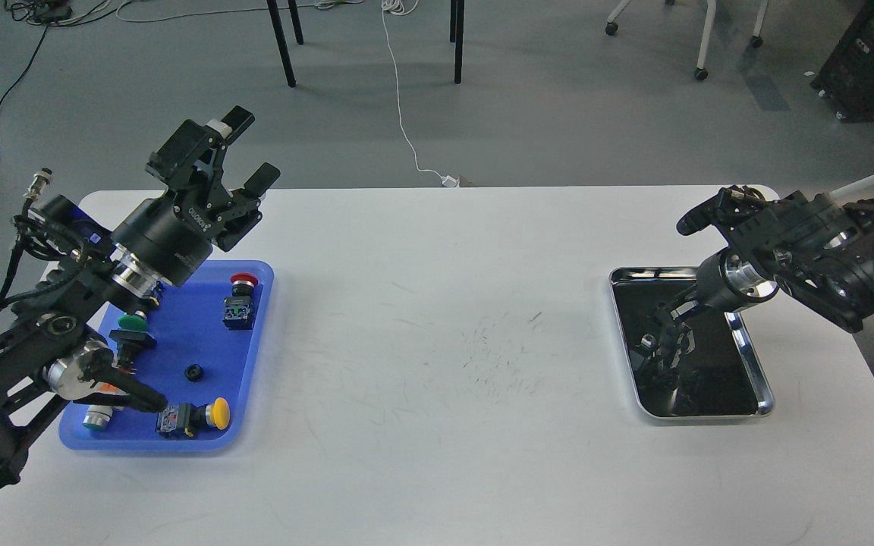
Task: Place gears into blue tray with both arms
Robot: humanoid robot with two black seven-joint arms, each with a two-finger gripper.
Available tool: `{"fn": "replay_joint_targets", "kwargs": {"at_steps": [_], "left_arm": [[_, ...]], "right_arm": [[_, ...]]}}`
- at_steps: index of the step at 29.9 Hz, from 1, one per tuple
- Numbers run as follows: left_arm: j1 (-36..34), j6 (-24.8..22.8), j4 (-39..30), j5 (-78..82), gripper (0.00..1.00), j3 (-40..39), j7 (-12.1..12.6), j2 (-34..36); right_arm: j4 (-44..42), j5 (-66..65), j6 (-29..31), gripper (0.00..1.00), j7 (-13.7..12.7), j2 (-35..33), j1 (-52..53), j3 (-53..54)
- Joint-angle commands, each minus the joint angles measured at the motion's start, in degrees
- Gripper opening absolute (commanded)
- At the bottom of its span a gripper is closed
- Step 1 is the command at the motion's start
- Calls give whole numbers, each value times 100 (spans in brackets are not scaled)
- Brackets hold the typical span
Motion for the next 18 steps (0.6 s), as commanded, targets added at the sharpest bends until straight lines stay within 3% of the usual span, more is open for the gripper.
{"fn": "replay_joint_targets", "kwargs": {"at_steps": [1, 18], "left_arm": [[0, -5, 0, -4, 98, -4, 0, 10], [9, -5, -8, -4, 98, -4, 0, 1]], "right_arm": [[-32, 0, 0, 36, 0, 7, -8, 7], [-164, 27, -163, 34, 0, 78, -183, 43]]}}
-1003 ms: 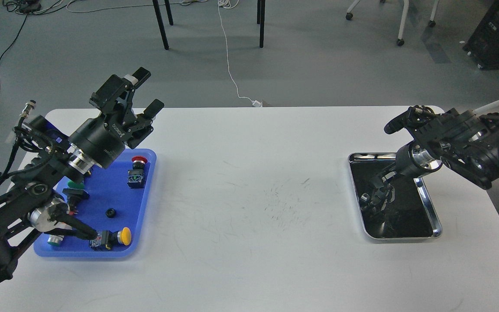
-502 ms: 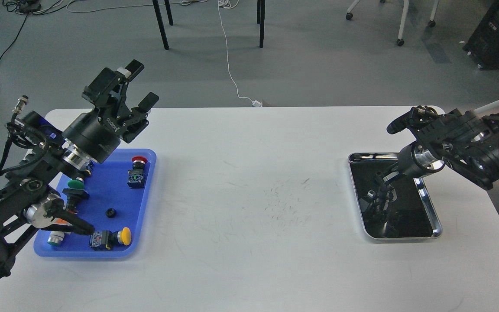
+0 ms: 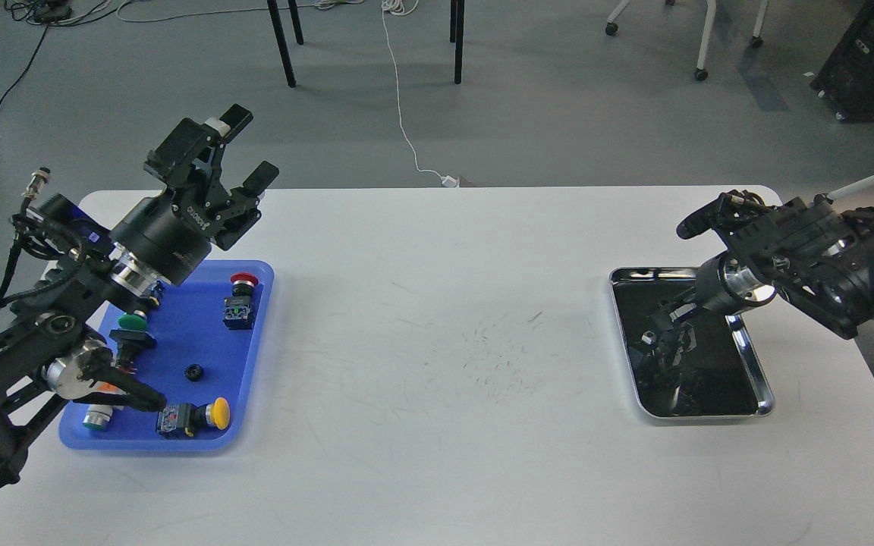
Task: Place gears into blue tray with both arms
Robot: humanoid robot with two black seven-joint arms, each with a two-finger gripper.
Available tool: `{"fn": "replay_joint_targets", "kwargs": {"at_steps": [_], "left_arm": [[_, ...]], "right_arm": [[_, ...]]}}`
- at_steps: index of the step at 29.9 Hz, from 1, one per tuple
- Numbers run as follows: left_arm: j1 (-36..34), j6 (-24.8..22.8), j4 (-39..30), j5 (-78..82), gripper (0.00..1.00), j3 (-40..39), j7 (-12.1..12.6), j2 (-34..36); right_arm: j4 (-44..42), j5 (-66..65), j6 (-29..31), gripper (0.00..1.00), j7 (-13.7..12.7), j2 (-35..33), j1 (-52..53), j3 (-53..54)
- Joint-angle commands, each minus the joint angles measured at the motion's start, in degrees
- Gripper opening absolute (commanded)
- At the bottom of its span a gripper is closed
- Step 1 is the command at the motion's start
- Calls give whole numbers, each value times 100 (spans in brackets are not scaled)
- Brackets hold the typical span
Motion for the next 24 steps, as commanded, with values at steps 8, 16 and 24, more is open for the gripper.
{"fn": "replay_joint_targets", "kwargs": {"at_steps": [8, 16, 24], "left_arm": [[0, 1, -3, 3, 98, 0, 0, 7], [9, 1, -3, 3, 98, 0, 0, 7], [0, 1, -3, 3, 98, 0, 0, 7]], "right_arm": [[39, 12, -32, 18, 2, 2, 15, 10], [197, 29, -32, 18, 2, -51, 190, 10], [935, 38, -24, 18, 2, -481, 814, 18]]}}
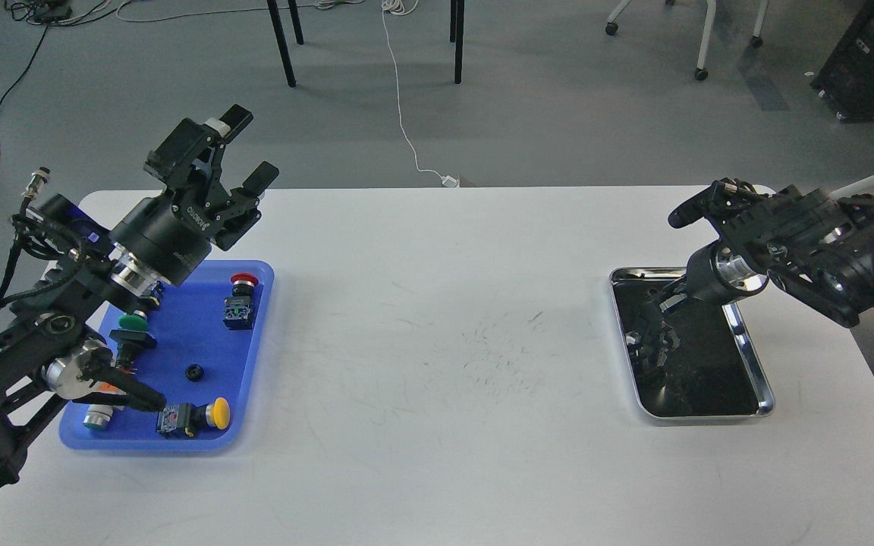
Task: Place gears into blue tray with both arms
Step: 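Carry the second gear to the table center and release it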
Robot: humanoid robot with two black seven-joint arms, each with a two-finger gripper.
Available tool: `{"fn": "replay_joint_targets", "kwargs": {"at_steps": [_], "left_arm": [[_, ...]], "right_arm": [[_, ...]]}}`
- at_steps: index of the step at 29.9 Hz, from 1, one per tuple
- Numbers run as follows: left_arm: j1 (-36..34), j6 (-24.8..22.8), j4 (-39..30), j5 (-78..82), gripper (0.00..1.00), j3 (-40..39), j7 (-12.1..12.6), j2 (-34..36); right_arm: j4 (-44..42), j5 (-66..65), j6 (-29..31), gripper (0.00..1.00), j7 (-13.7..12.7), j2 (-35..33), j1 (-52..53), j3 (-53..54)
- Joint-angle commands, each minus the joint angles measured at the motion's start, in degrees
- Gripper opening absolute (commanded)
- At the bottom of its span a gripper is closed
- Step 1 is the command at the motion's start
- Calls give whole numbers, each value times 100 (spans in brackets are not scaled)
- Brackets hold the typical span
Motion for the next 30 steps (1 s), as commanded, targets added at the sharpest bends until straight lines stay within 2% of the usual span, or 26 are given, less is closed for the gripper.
{"fn": "replay_joint_targets", "kwargs": {"at_steps": [1, 4, 8, 19, 24, 30], "left_arm": [[-3, 0, 1, 0, 98, 0, 0, 0], [-3, 0, 1, 0, 98, 0, 0, 0], [-3, 0, -8, 0, 98, -9, 0, 0], [6, 0, -61, 0, 98, 0, 0, 70], [67, 0, -61, 0, 98, 0, 0, 70], [120, 0, -78, 0, 98, 0, 0, 96]], "right_arm": [[434, 0, 8, 18, 0, -261, 389, 6], [795, 18, 16, 18, 0, -394, 750, 15], [1164, 62, 34, 18, 0, -227, 979, 24], [1139, 106, -54, 18, 0, 1600, 927, 15], [1139, 106, -457, 19, 0, 2189, 795, -47], [1139, 106, -1073, 19, 0, 2217, 514, -47]]}}
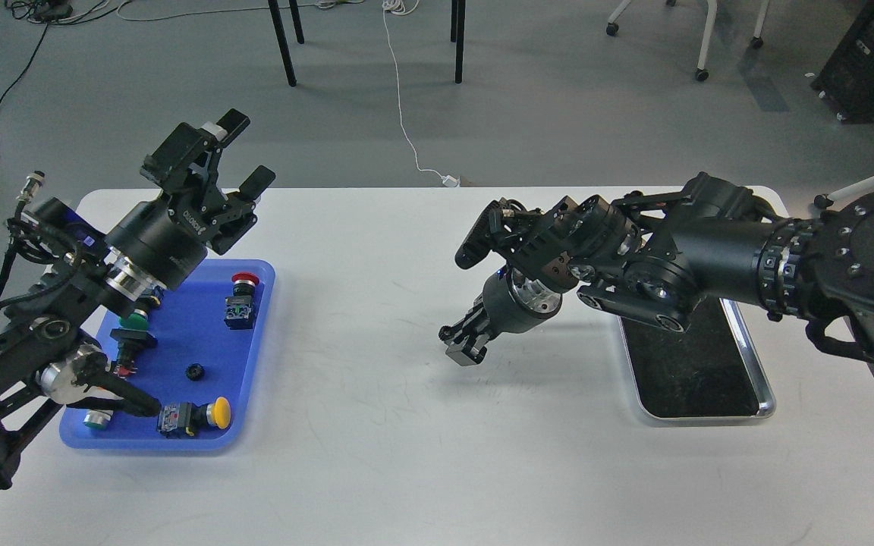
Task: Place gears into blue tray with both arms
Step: 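Carry the second gear to the table center and release it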
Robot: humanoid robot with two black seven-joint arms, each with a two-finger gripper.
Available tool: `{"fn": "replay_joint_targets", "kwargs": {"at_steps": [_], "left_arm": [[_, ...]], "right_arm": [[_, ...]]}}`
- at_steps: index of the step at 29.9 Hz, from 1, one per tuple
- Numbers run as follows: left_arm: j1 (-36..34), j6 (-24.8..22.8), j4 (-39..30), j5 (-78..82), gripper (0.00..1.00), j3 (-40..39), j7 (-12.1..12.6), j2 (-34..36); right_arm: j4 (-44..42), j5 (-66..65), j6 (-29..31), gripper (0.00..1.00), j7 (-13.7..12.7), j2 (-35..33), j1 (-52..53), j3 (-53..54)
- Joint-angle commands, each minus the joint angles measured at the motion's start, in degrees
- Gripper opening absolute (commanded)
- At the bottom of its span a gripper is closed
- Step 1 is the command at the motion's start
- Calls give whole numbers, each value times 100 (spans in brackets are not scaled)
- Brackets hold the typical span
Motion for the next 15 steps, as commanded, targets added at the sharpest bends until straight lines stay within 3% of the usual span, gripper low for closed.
{"fn": "replay_joint_targets", "kwargs": {"at_steps": [1, 8, 15], "left_arm": [[16, -3, -16, 0, 98, 0, 0, 12], [51, -3, -16, 0, 98, 0, 0, 12], [51, -3, -16, 0, 98, 0, 0, 12]], "right_arm": [[3, 0, -318, 19, 0, 12, -138, -8], [21, 0, -353, 22, 0, 12, -191, -17], [38, 0, -362, 32, 0, 12, -253, -17]]}}
